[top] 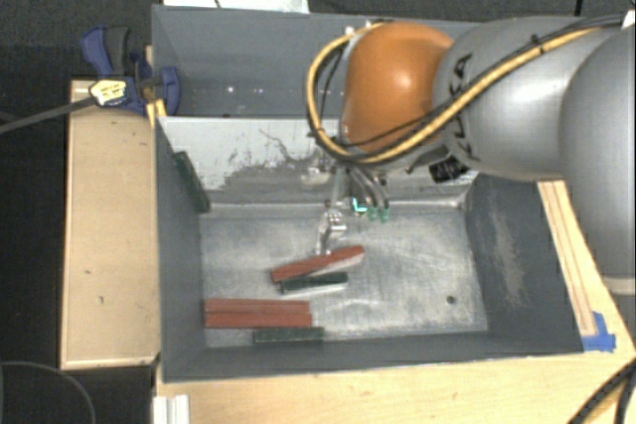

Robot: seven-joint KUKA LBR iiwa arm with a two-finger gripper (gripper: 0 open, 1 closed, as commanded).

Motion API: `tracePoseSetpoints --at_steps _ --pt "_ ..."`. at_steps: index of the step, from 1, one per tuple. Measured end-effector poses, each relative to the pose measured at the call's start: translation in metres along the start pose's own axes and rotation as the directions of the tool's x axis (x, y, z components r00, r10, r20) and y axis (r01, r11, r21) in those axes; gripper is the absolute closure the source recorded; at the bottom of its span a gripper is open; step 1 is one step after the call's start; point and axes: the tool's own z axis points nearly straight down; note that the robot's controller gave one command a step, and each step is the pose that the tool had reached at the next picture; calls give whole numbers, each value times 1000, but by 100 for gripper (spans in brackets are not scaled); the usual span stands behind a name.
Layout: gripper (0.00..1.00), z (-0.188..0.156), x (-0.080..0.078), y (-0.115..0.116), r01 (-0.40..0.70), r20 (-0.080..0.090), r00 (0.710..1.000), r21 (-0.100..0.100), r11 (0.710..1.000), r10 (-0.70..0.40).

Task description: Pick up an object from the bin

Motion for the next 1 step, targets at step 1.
tracePoseSetpoints --at_steps 1 --pt "0 -3 -2 0 -3 7 1000 -1 1000 3"
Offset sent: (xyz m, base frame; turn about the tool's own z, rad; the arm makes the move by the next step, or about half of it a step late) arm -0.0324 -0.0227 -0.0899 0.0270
